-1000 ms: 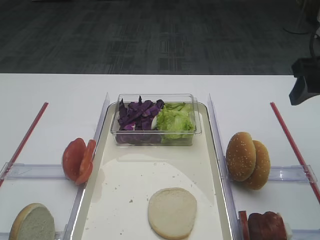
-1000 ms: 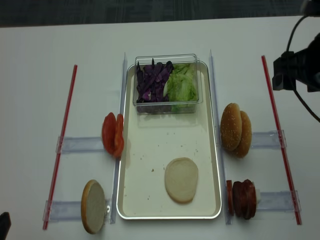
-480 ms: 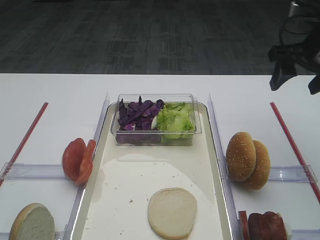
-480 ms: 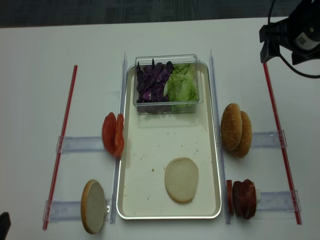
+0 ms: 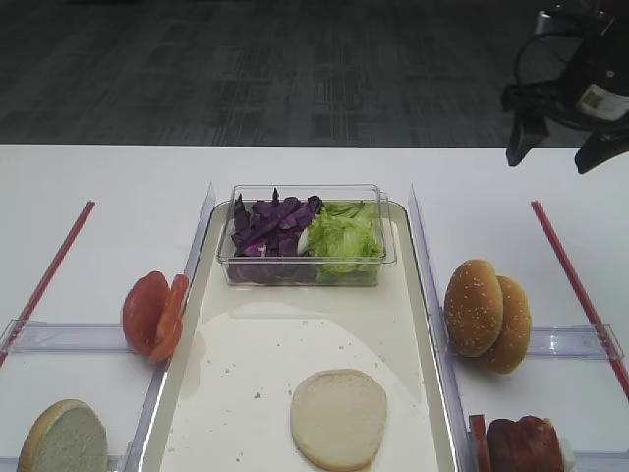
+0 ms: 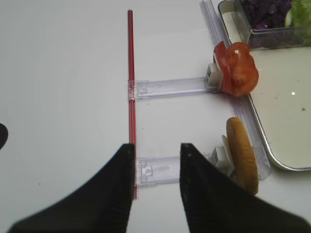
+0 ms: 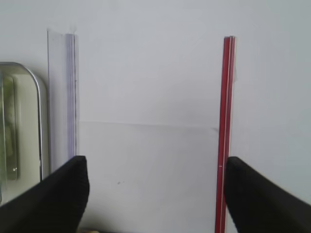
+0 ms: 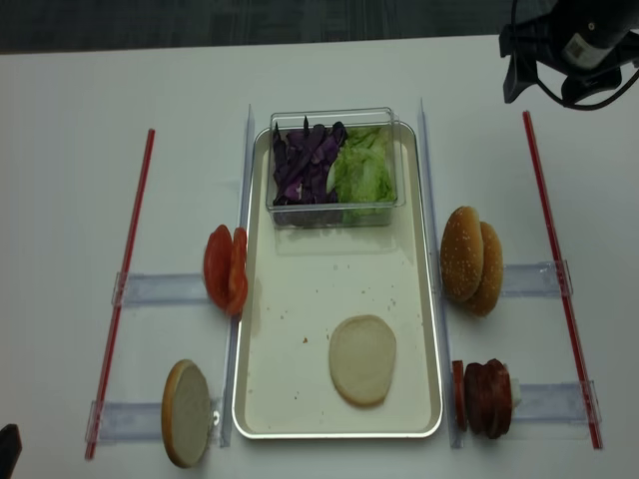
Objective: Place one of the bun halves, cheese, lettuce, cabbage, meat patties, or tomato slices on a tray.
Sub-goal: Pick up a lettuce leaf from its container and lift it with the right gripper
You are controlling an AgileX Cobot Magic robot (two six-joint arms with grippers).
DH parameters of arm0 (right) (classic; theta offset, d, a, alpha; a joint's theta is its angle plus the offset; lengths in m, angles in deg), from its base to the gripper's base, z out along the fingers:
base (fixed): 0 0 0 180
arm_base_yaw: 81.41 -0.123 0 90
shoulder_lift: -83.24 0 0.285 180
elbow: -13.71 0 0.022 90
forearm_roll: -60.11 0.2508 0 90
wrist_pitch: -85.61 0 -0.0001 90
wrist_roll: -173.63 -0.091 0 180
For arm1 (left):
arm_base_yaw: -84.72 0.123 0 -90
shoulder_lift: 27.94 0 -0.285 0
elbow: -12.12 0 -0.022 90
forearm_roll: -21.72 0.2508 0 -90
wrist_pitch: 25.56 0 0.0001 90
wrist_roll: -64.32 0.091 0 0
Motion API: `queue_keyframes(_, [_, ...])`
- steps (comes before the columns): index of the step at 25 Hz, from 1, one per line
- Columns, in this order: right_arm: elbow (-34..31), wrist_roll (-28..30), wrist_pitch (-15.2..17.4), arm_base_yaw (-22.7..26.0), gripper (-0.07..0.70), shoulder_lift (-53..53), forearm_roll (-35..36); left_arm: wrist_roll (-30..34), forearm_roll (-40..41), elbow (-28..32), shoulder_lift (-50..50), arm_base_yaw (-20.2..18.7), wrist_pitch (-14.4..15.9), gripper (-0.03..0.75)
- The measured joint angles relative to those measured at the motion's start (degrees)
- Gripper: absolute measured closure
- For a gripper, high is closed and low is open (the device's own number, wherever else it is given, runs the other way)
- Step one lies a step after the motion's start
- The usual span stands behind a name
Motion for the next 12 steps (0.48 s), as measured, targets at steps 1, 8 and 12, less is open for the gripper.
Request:
queue_keyframes(1, [1.2, -0.2, 0.3, 0.0, 0.043, 0.9, 0.0, 0.0, 0.0, 0.0, 0.0, 0.0, 0.0, 0.492])
queue_keyframes(8, [6.8, -0.7, 2.0, 0.0, 0.043, 6.8, 0.1, 0.0, 0.0, 0.0, 0.0, 0.0, 0.0, 0.492])
queue_keyframes(12, [7.6, -0.8, 2.9, 0.0, 0.043, 8.2, 0.9, 0.0, 0.0, 0.0, 0.0, 0.0, 0.0, 0.492])
